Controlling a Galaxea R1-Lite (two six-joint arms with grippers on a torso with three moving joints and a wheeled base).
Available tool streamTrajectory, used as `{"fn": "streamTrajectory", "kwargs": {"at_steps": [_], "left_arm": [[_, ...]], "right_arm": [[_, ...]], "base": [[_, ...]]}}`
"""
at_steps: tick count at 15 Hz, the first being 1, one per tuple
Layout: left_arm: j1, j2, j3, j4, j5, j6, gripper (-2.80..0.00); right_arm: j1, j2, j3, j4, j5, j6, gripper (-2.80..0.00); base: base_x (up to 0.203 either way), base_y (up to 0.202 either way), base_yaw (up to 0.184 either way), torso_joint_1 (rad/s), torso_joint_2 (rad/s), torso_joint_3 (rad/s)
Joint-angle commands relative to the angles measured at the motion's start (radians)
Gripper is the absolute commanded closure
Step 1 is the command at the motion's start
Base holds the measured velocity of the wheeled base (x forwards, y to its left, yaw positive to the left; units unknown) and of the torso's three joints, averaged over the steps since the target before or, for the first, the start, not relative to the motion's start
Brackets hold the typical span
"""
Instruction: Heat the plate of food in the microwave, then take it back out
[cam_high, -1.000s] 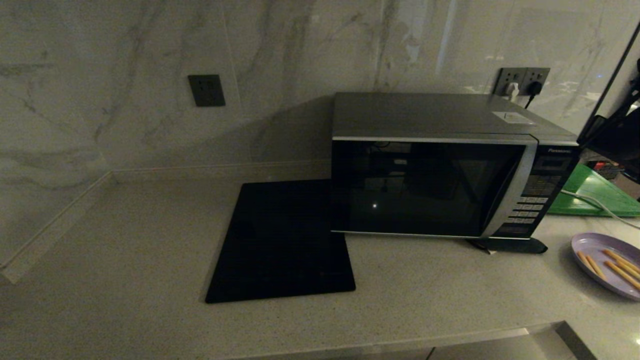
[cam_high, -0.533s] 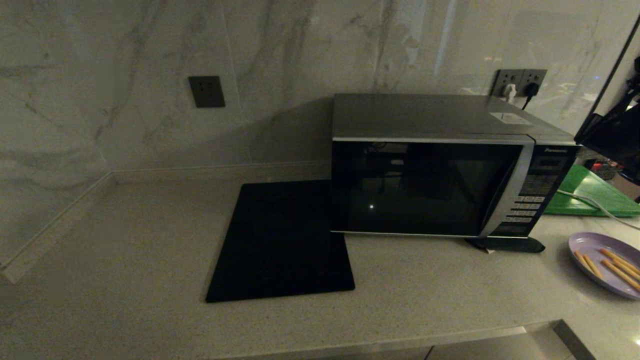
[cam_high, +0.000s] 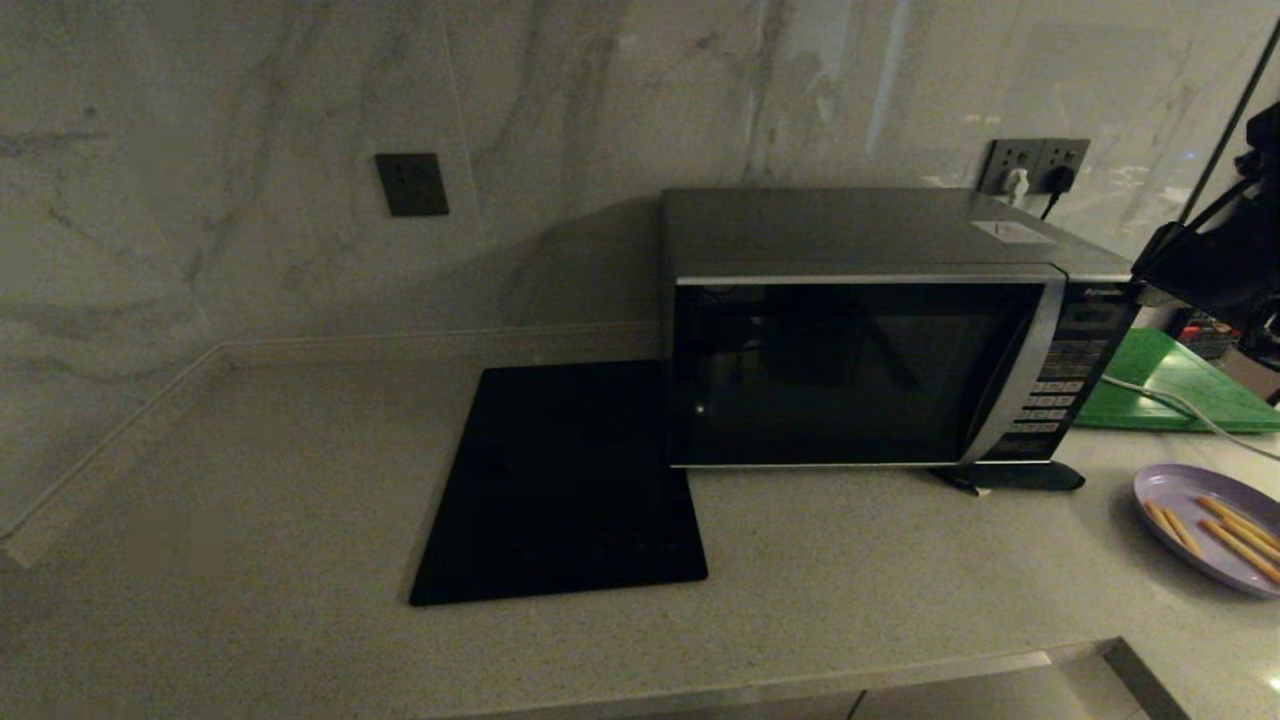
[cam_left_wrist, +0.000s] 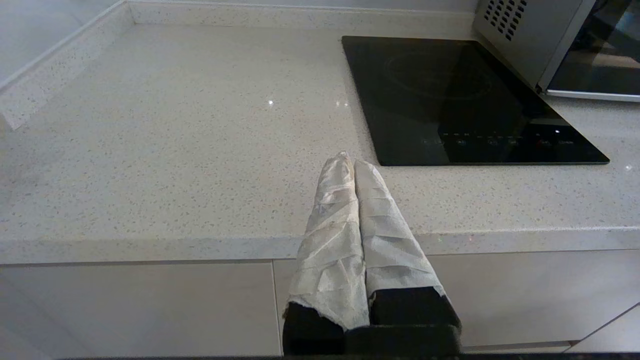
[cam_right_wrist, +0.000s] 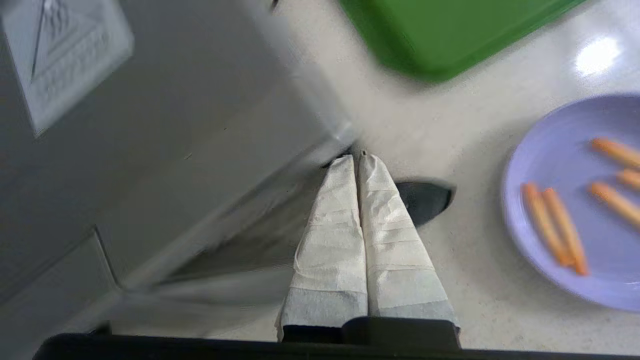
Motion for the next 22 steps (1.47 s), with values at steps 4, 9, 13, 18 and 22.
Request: {"fn": "streamTrajectory", "kwargs": {"at_steps": [4,9,13,18,22], "left_arm": [[0.001,0.002,0.0,-0.001,0.001,0.0,0.0],[0.001,0.002,0.0,-0.001,0.001,0.0,0.0],[0.001,0.002,0.0,-0.001,0.001,0.0,0.0],[0.001,0.002,0.0,-0.001,0.001,0.0,0.0],[0.001,0.002,0.0,-0.001,0.001,0.0,0.0]], "right_arm": [[0.004,0.059,-0.014,-0.031,0.006,0.003,0.0],[0.004,0.063,-0.015,-0.062,0.006,0.001,0.0],[0.004,0.077,-0.031,-0.09,0.004,-0.005,0.0],[0.004,0.084,-0.031,-0.12,0.006,-0.005,0.0],[0.004,0.087,-0.031,-0.139,0.007,-0.008,0.0]], "base": [[0.0,0.0,0.0,0.0,0.0,0.0],[0.0,0.0,0.0,0.0,0.0,0.0],[0.0,0.0,0.0,0.0,0.0,0.0],[0.0,0.0,0.0,0.0,0.0,0.0],[0.0,0.0,0.0,0.0,0.0,0.0]]}}
